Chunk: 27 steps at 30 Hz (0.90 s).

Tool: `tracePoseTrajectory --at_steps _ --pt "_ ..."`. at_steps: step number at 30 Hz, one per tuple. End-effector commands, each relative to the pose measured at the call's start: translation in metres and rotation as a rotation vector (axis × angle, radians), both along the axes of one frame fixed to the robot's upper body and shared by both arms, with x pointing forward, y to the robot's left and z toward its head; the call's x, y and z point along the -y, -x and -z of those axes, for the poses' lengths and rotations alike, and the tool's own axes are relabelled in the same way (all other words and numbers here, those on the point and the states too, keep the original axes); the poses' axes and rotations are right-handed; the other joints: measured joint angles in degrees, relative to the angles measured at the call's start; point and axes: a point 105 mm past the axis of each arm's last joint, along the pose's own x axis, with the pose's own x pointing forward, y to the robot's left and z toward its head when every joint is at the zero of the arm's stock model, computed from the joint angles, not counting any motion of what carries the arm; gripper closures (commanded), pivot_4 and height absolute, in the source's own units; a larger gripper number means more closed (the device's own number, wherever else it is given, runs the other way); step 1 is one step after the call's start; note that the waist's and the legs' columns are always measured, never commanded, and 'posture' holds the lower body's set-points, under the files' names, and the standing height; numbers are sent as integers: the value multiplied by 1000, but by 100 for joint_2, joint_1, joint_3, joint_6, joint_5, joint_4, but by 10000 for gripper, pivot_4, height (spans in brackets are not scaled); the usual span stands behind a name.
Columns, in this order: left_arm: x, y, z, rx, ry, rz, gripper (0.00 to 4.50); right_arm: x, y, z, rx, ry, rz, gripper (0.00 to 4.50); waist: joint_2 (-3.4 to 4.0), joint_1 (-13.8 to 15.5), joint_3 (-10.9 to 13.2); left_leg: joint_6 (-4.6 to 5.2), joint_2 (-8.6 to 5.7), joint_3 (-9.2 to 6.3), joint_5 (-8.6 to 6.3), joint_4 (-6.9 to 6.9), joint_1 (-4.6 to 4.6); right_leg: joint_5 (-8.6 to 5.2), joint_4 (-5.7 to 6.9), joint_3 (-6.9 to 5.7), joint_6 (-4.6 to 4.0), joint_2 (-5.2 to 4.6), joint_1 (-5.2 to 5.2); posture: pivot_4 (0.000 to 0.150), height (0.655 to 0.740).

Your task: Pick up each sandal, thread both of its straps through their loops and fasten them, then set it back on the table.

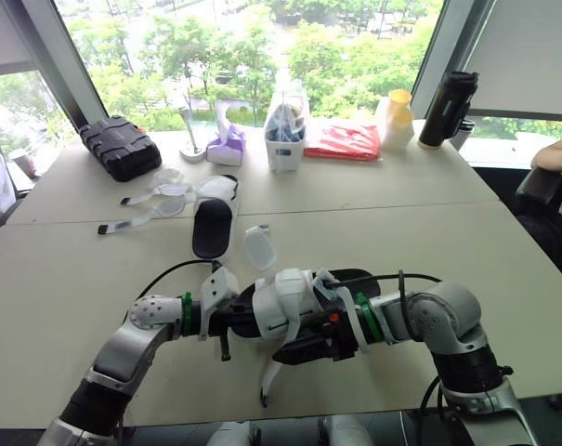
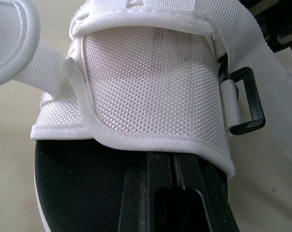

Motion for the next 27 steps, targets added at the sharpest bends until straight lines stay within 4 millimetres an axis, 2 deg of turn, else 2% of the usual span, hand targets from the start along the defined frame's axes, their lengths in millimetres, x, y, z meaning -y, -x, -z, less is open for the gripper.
tracePoseTrajectory --at_steps 1,5,8,15,22,27 --pt "5 7 11 -49 -11 24 45000 -7 2 -6 32 -26 10 462 0 -6 0 0 0 0 0 0 0 0 0 0 0 0 0 1500 7400" --pt "5 6 12 -49 -11 23 45000 -11 9 -2 34 -12 -3 462 1 -15 -1 0 2 1 0 0 4 1 2 0 1 2 1 1500 7400" --pt "5 5 11 -49 -10 26 45000 -11 10 1 27 2 6 8330 0 -9 -2 1 1 1 0 0 4 0 2 0 1 2 3 1500 7400" --pt "5 4 11 -48 -9 28 45000 -8 8 -4 40 -2 8 44056 0 -9 -2 1 1 1 0 1 3 1 2 0 2 2 3 1500 7400" --pt "5 4 12 -46 -6 27 45000 9 8 -40 104 -68 -48 44622 0 0 -1 2 0 1 0 2 2 1 -1 -1 4 2 6 1500 7400" --pt "6 3 12 -44 -4 30 45000 29 7 -78 231 -45 -127 44622 1 -2 -1 5 1 10 -1 3 1 1 -4 -3 5 2 8 1500 7400"
